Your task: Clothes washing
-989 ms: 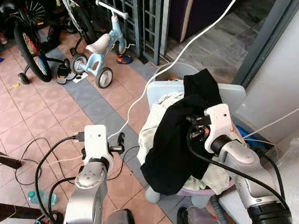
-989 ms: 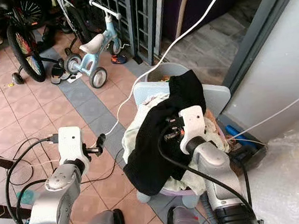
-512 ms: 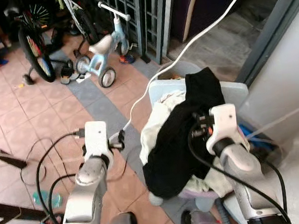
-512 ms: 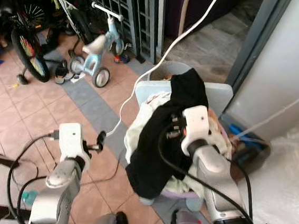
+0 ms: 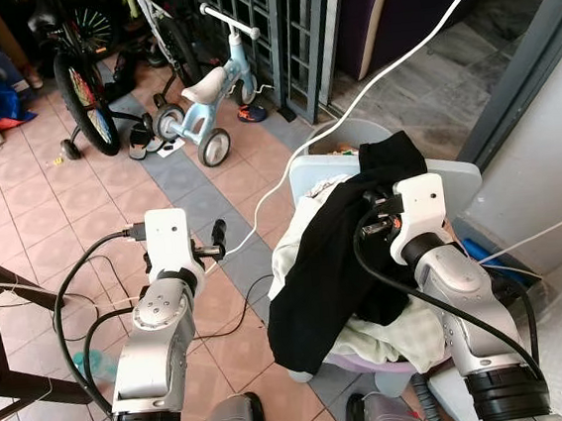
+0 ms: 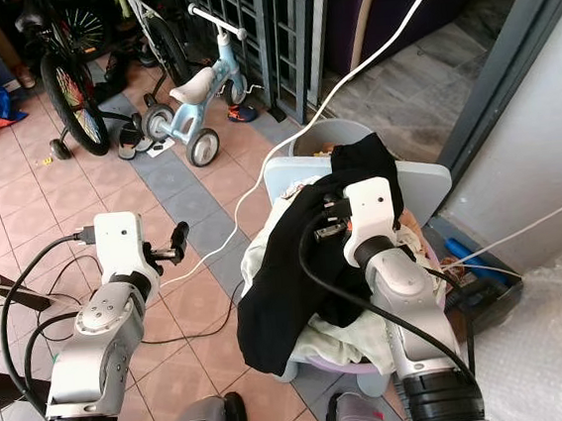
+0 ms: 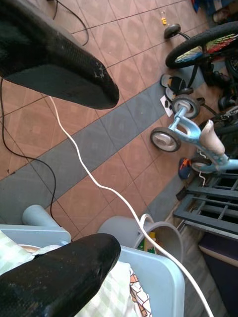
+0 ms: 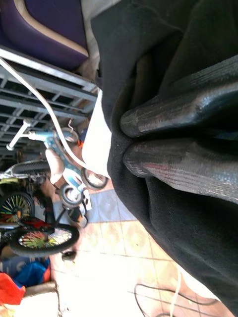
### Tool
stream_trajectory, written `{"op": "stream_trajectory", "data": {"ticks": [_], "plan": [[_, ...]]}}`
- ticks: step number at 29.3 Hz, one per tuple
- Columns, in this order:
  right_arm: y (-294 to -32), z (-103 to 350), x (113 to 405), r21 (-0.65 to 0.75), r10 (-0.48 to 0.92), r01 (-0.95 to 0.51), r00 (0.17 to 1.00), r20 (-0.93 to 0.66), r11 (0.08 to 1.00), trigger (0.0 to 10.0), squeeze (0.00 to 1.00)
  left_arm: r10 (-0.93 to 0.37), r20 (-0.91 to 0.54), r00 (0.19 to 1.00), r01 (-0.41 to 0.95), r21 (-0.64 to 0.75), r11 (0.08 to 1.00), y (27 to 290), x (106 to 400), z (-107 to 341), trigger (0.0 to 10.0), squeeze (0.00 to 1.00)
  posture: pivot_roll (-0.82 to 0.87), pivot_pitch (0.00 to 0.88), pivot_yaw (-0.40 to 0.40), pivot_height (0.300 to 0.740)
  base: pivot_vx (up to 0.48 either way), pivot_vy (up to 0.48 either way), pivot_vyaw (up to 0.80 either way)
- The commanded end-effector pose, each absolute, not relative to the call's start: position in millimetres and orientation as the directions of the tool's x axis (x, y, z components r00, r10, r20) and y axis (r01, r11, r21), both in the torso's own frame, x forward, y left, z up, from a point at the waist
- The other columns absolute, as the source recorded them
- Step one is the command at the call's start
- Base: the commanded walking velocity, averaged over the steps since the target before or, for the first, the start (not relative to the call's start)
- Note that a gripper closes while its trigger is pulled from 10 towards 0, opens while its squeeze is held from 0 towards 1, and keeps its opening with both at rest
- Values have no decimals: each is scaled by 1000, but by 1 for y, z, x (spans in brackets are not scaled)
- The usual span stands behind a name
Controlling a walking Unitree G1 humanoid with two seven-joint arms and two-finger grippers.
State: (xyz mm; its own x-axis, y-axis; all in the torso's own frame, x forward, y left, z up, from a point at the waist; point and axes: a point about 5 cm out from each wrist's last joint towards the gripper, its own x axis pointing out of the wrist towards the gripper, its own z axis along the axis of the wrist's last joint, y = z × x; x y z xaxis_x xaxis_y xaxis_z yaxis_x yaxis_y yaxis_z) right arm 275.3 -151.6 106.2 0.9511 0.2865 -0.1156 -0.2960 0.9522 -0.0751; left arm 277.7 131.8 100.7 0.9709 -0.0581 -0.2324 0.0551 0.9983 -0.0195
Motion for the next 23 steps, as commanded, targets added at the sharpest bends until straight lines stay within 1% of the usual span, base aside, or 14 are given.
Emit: {"op": "stream_trajectory", "data": {"ticks": [1,2,3,5,6,7,9,12,15,20,22,23], "plan": [[-148,111,273,-78,303,-312,947,-106,947,10000,0,-65,-218,974,64,-11,998,127,277,101,10000,0,2,89,35,740,0,0,0],[-149,111,271,-72,292,-301,950,-108,951,10000,0,-73,-214,974,73,-11,997,123,276,101,10000,0,-2,87,35,740,0,0,0],[-154,110,268,-64,253,-260,962,-106,963,10000,0,-91,-199,976,93,4,996,117,278,102,10000,0,-19,84,34,740,0,0,0],[-165,107,265,-23,148,-152,982,-115,988,10000,0,-91,-190,978,94,10,995,115,284,103,10000,0,-28,79,47,740,0,0,0],[-166,106,265,-17,137,-140,984,-118,990,10000,0,-90,-190,978,93,9,996,116,284,103,10000,0,-28,79,47,740,0,0,0],[-166,106,265,-17,137,-140,984,-118,990,10000,0,-90,-190,978,93,9,996,116,284,103,10000,0,-28,79,47,740,0,0,0],[-169,109,262,-88,184,-193,978,-101,977,10000,0,-85,-188,978,89,9,996,112,290,100,10000,0,-38,77,101,740,0,0,0],[-171,111,265,-122,214,-225,972,-98,967,10000,0,-83,-187,979,88,17,996,112,291,98,10000,0,-35,70,121,740,0,0,0],[-165,115,271,-82,203,-211,975,-91,974,10000,0,-109,-176,978,117,35,992,110,285,94,10000,0,-30,69,146,740,0,0,0],[-156,115,268,-48,169,-173,983,-74,984,10000,0,-113,-151,982,123,58,991,115,287,98,10000,0,-45,62,141,740,0,0,0],[-155,116,265,-1,97,-97,993,-61,995,10000,0,-100,-131,986,108,52,993,122,289,103,10000,0,-52,50,89,740,0,0,0],[-155,116,265,-1,97,-97,993,-61,995,10000,0,-100,-131,986,108,52,993,122,289,103,10000,0,-52,50,89,740,0,0,0]]}}
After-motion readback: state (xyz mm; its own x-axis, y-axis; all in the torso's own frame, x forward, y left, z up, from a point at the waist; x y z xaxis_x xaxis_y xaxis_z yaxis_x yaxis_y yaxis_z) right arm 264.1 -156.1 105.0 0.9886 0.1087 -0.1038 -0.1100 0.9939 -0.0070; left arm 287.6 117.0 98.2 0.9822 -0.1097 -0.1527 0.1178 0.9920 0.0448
